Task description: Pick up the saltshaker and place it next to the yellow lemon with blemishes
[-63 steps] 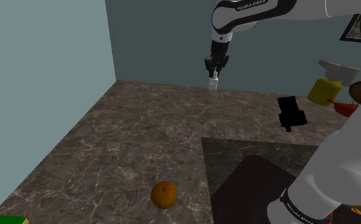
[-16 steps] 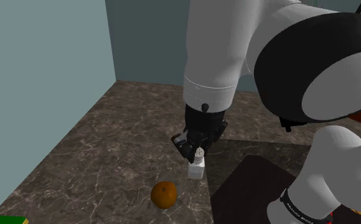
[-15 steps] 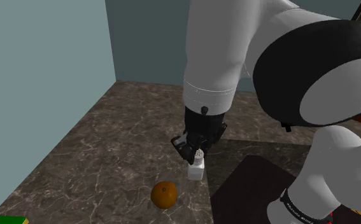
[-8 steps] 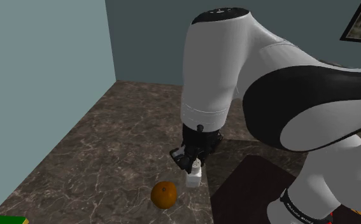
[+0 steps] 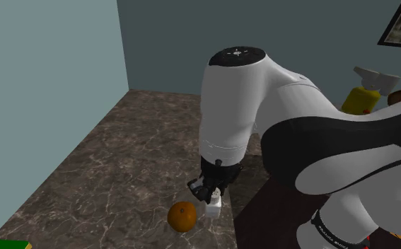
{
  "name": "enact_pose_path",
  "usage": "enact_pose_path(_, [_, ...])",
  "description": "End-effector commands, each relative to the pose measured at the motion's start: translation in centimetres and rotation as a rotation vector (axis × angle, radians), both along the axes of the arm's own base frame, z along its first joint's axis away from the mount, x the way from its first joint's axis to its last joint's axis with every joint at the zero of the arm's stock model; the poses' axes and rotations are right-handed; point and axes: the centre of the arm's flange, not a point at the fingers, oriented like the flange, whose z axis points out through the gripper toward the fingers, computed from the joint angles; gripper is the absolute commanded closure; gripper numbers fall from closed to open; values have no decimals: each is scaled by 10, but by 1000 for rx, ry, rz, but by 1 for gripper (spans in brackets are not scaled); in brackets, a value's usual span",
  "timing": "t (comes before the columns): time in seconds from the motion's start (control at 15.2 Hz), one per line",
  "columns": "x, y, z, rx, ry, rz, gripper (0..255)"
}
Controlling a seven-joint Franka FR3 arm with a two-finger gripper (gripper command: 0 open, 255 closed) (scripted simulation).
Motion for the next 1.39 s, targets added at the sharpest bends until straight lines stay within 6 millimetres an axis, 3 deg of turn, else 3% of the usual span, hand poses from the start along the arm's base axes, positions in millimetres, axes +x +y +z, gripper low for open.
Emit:
enact_pose_path(0.0, [-1, 0, -11, 0, -1, 0, 255])
enact_pose_path(0.26, [-1, 0, -28, 0, -1, 0, 255])
enact_pose_path(0.73, [-1, 0, -28, 0, -1, 0, 255])
enact_pose_path(0.79, [-1, 0, -28, 0, -1, 0, 0])
enact_pose_path(1.12, [-1, 0, -28, 0, -1, 0, 0])
enact_pose_path(1.32, [-2, 5, 11, 0, -1, 0, 0])
